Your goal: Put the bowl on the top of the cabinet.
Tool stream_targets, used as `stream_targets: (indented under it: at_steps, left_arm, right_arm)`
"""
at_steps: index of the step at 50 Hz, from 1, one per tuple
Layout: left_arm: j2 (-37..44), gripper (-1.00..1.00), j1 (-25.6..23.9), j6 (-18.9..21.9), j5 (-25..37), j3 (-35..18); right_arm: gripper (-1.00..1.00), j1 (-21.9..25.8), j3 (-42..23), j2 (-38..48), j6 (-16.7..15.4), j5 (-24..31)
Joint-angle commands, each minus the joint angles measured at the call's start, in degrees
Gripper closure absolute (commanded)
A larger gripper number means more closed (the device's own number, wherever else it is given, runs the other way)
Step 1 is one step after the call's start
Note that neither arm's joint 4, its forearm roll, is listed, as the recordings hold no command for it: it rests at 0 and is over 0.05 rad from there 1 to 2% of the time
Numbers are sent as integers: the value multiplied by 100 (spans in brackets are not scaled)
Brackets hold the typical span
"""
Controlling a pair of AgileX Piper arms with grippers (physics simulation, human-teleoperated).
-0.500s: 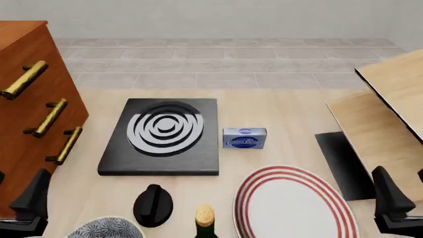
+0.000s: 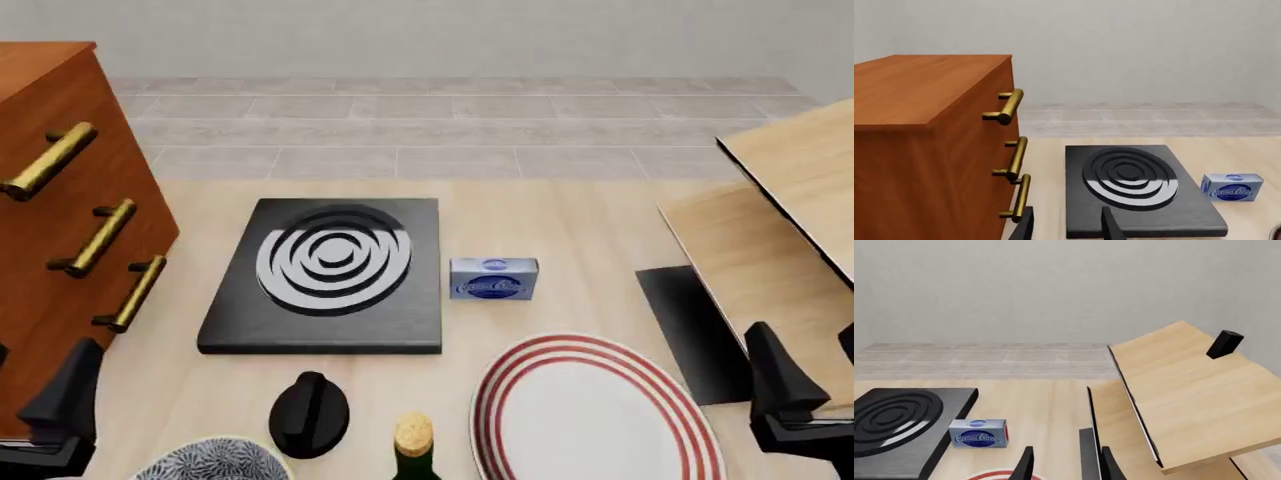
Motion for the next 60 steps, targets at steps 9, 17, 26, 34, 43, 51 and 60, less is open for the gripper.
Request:
stream_targets:
  at_steps: [9,17,26,34,43,51,60]
  left_arm:
    - [-1,-100,-115,329,267,-436]
    - [0,-100,167,450,855,-906]
    - [-1,-100,244,601,1636,-1459]
    - [-2,-100,222,730,2341,-1934]
    - [-2,-100,195,748,3306,-2466]
    - [0,-100,89,751,4081,-2717]
    - [5,-100,-214,665,4891,-2962]
  right_arm:
    - [-100,3,0,-85,-3,82]
    - [-100,3,0,-62,-3,59]
    - [-100,3,0,-62,-3,59]
    - [-100,4,0,-64,-4,60]
    - [-100,4,0,-65,-3,61]
    - [-100,5,0,-65,-1,60]
    - [-100,4,0,-58,-1,56]
